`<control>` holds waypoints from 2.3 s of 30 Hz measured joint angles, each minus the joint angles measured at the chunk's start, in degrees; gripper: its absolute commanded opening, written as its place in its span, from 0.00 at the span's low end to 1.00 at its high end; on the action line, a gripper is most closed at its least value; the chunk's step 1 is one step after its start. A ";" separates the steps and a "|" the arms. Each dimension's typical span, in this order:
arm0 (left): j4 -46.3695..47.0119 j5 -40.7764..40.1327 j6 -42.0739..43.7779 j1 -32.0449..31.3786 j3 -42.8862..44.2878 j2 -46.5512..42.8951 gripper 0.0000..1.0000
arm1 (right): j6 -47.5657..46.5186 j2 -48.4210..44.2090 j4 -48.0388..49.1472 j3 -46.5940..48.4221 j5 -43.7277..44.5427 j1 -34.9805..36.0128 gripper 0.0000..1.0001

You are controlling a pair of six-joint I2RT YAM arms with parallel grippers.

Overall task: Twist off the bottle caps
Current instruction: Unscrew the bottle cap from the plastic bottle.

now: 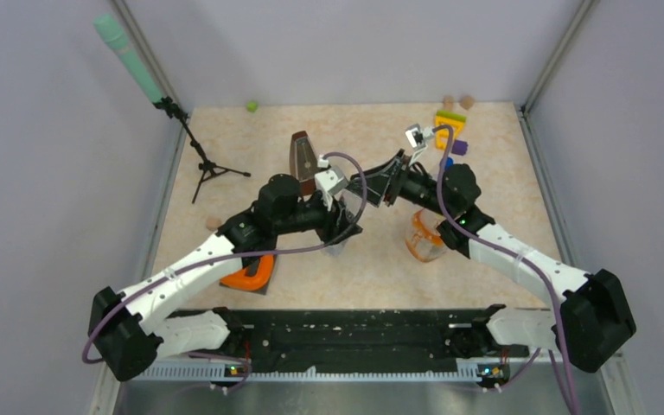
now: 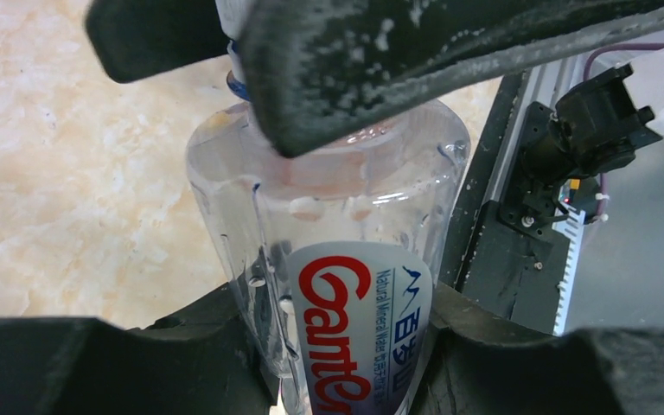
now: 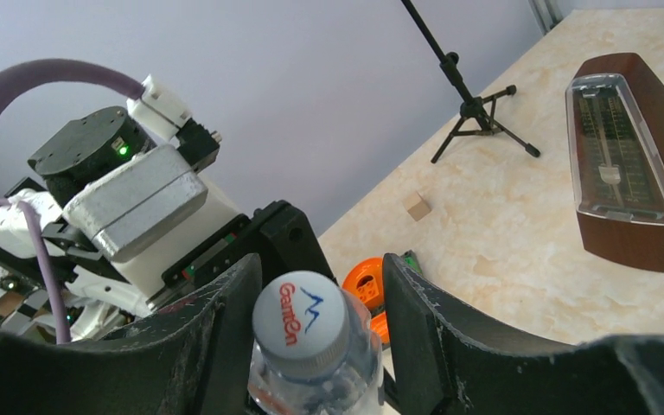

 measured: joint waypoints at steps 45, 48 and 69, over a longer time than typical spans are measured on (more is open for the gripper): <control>-9.22 -35.26 8.96 -10.97 4.63 2.69 0.00 | 4.07 1.92 -1.36 0.00 5.51 0.37 0.08; -9.22 -34.99 8.96 -10.97 4.61 2.51 0.00 | 4.09 1.92 -1.16 0.00 5.29 0.37 0.01; -2.49 6.21 -1.18 3.78 0.22 -4.55 0.00 | 7.32 2.60 11.74 -0.13 -2.99 0.83 0.00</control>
